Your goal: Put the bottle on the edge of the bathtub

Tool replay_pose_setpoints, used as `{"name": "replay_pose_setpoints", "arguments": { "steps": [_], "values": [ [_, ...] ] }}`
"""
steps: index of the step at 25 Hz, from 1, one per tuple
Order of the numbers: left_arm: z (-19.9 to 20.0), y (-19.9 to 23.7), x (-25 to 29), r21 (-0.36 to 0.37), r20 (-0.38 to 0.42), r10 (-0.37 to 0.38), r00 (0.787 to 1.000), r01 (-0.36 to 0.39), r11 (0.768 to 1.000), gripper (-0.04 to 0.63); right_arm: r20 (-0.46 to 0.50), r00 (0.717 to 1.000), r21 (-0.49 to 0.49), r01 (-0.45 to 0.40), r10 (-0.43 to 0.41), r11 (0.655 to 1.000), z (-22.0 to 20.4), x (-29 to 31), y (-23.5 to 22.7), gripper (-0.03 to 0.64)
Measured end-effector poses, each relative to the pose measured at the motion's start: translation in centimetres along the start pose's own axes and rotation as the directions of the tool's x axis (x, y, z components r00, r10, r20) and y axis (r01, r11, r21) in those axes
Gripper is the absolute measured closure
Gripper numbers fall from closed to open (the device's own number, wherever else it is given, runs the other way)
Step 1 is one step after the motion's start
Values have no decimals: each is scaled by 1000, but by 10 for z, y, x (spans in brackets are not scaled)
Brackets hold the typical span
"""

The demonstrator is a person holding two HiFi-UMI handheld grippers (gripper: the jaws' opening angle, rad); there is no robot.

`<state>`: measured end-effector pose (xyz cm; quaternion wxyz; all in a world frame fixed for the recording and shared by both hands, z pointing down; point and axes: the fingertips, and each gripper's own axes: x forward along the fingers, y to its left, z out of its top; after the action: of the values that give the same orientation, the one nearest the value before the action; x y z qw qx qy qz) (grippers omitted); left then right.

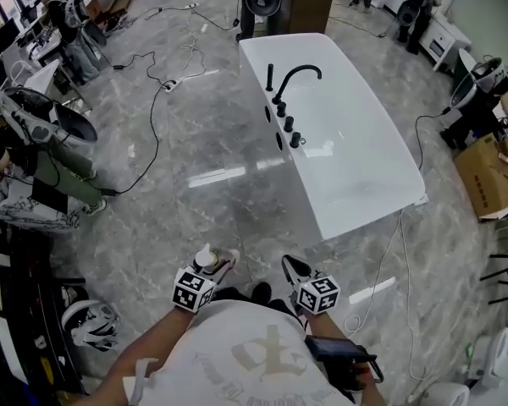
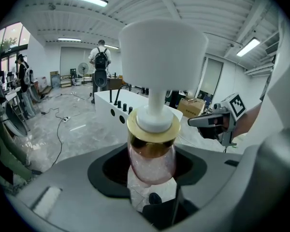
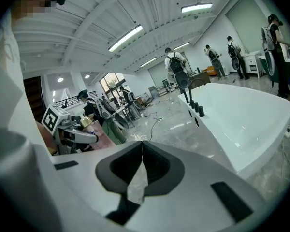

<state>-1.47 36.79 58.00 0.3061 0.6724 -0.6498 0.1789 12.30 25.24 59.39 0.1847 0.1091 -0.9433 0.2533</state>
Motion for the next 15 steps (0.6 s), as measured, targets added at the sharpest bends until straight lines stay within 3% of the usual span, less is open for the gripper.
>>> {"name": "replay_pose_setpoints", "arguments": {
  "steps": [15],
  "values": [
    [51, -22, 39, 44, 17, 9, 1000, -10, 999, 377, 32, 999, 10, 3, -3, 1000, 23, -16, -59, 611]
  ]
}}
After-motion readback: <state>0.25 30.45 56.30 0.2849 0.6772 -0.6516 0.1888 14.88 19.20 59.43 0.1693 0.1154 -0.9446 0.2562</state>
